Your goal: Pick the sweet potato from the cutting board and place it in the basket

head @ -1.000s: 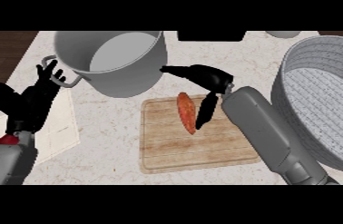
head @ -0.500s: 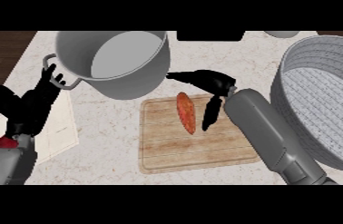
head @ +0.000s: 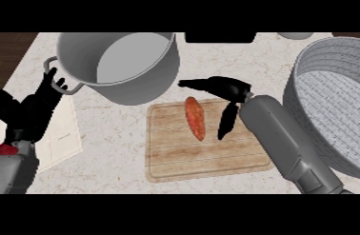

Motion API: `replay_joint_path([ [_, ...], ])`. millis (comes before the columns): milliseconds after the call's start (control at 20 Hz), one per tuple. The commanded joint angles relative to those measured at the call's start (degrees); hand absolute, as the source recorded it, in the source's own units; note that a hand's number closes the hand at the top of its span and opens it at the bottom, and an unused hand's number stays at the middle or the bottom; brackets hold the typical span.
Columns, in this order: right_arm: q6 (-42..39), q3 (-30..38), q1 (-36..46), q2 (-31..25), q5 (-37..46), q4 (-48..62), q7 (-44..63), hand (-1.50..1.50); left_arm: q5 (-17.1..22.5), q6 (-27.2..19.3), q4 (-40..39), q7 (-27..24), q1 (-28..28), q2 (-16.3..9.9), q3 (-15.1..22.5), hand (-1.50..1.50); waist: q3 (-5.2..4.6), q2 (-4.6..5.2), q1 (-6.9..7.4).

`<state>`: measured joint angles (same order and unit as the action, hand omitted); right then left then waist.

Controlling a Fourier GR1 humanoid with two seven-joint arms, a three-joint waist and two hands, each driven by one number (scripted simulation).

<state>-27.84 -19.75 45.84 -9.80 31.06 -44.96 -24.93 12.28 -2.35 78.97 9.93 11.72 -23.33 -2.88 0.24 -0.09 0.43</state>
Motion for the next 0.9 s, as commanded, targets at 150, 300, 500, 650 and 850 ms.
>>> replay_joint_path([
  [150, -1.0, -0.4, -5.3, 1.5, 3.0, -8.5, 2.7, -1.5, -1.4, -0.3, 5.6, 6.7, -1.4, 2.0, 1.2, 0.0, -0.23, -0.08, -0.43],
  [300, 3.9, 0.3, -1.2, 4.6, 7.2, 0.7, 1.5, -1.5, -1.3, 2.2, 1.5, 1.4, -1.6, 1.2, -1.8, 0.0, -0.24, 0.17, 0.09],
  [500, 6.1, 0.0, -2.2, 5.3, 10.1, 2.4, 0.4, -1.5, -3.3, 0.0, 3.1, 3.9, -0.8, 4.1, 0.2, 0.0, -0.22, 0.2, 0.12],
  [650, 8.4, -0.5, -4.5, 6.0, 12.4, 2.3, -0.1, -1.5, -3.5, 1.7, 2.3, 1.9, -2.2, 3.7, -1.0, 0.0, -0.23, 0.17, 0.06],
  [850, 8.7, -1.9, -0.5, 5.1, 15.9, 4.9, -3.8, 1.5, -4.7, 1.0, -1.1, 1.3, 1.0, 4.9, -0.9, 0.0, -0.23, 0.29, 0.13],
])
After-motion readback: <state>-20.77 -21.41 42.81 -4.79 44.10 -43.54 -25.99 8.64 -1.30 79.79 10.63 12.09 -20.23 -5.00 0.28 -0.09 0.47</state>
